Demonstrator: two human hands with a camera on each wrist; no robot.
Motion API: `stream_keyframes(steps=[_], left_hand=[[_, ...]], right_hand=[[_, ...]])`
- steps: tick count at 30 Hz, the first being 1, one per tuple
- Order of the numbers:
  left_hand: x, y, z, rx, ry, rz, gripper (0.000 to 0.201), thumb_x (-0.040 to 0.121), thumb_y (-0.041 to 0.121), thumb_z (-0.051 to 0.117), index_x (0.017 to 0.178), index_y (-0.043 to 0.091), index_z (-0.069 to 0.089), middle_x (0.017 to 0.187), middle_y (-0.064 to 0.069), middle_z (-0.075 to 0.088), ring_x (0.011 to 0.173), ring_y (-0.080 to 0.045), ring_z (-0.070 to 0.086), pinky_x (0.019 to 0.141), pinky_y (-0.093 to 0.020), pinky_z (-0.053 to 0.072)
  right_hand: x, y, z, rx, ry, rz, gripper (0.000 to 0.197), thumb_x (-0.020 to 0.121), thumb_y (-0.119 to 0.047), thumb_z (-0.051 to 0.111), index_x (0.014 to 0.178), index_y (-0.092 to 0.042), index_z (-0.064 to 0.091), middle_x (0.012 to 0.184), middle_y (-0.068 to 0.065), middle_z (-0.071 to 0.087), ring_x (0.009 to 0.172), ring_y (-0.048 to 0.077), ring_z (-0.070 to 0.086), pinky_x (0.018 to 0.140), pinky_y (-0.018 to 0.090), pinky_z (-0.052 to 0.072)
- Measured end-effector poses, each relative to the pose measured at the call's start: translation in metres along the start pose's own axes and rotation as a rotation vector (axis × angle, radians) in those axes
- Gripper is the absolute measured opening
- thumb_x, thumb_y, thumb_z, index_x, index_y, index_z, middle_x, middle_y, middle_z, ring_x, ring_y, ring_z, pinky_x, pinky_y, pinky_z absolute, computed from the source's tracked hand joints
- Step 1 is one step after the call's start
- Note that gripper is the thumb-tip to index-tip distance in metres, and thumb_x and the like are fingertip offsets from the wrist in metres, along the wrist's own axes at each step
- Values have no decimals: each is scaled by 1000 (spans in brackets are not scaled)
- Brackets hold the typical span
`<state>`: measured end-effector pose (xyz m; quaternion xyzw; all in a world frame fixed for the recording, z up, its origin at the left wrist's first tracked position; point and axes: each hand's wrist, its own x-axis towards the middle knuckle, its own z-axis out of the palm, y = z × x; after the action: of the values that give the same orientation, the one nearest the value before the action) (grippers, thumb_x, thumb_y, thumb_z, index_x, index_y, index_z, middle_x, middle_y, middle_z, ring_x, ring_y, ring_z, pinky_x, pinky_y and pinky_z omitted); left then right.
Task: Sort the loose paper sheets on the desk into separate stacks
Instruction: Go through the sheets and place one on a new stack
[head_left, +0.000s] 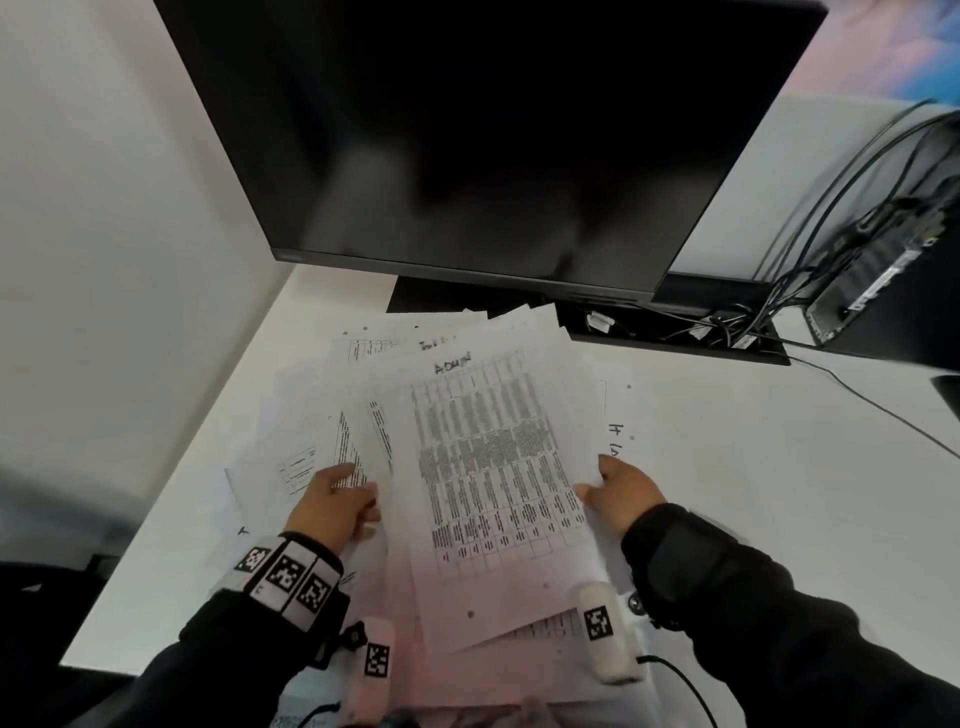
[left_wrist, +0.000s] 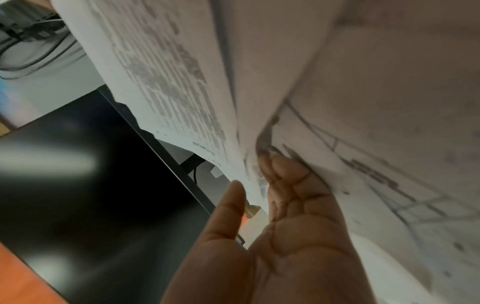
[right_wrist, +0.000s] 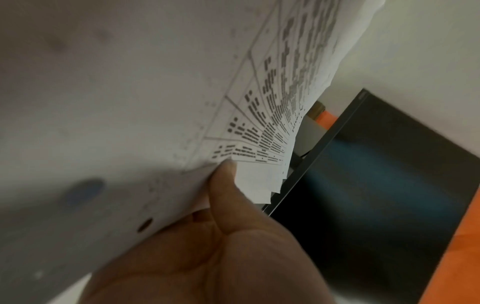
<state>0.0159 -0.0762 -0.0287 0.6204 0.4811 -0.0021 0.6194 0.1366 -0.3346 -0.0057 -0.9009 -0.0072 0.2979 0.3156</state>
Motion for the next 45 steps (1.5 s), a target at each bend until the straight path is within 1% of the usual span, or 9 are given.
stream_keyframes(steps=[2,7,10,13,19,29,32,38,45], left_hand=[[-4,0,6,67,-7,6,38,88,12,61,123,8,48,79,-13,60,61,-24,56,55,-29,49],[-15,0,12,513,2,119,62,85,32,63,136,8,38,135,-15,49,122,-32,48,98,-40,40],[-16,4,10,563,35,132,46,88,23,60,126,4,42,130,-18,52,117,-32,50,92,-40,42],[-12,4,6,592,64,89,46,91,22,57,126,-2,39,131,-25,48,120,-39,46,97,-47,40],[-2,-3,3,542,-10,104,53,90,20,58,138,12,38,140,-8,47,129,-30,43,107,-45,35],[0,0,3,530,-145,149,63,85,26,64,139,16,34,137,0,48,126,-27,46,106,-41,35],[-5,2,8,541,-160,168,65,84,23,66,140,14,35,137,-3,50,126,-26,46,105,-40,36],[-21,9,3,307,-180,242,40,84,8,64,121,13,51,107,3,64,96,-17,59,77,-21,42],[-26,24,-3,147,-324,331,40,81,9,65,108,34,52,109,5,67,104,-19,63,98,-48,45]], right_hand=[[0,-5,8,-20,-44,-29,33,94,-16,51,126,-9,52,126,6,60,107,19,57,88,20,40],[-1,-10,15,-68,-141,-55,43,98,-25,44,139,-14,39,140,0,46,131,22,41,108,30,32],[5,-6,4,71,56,-64,22,98,-19,41,112,-18,57,112,1,61,104,20,53,90,25,39],[13,3,-12,112,224,52,35,93,-16,48,127,-11,52,127,11,57,112,26,55,96,27,40],[17,22,-12,206,80,108,29,86,-16,64,114,-9,59,109,5,59,102,26,60,92,29,46],[14,24,-3,292,66,-7,27,86,3,59,69,-18,52,63,-2,47,63,14,43,49,0,36],[12,23,-1,322,37,-27,25,87,2,57,71,-17,53,61,0,49,59,12,46,50,4,40],[6,14,-4,485,83,-47,20,90,-40,54,97,-23,61,99,3,67,97,26,62,94,38,48],[-30,-21,-19,465,46,-220,53,96,-40,41,144,-20,29,119,-16,40,117,4,37,95,18,25]])
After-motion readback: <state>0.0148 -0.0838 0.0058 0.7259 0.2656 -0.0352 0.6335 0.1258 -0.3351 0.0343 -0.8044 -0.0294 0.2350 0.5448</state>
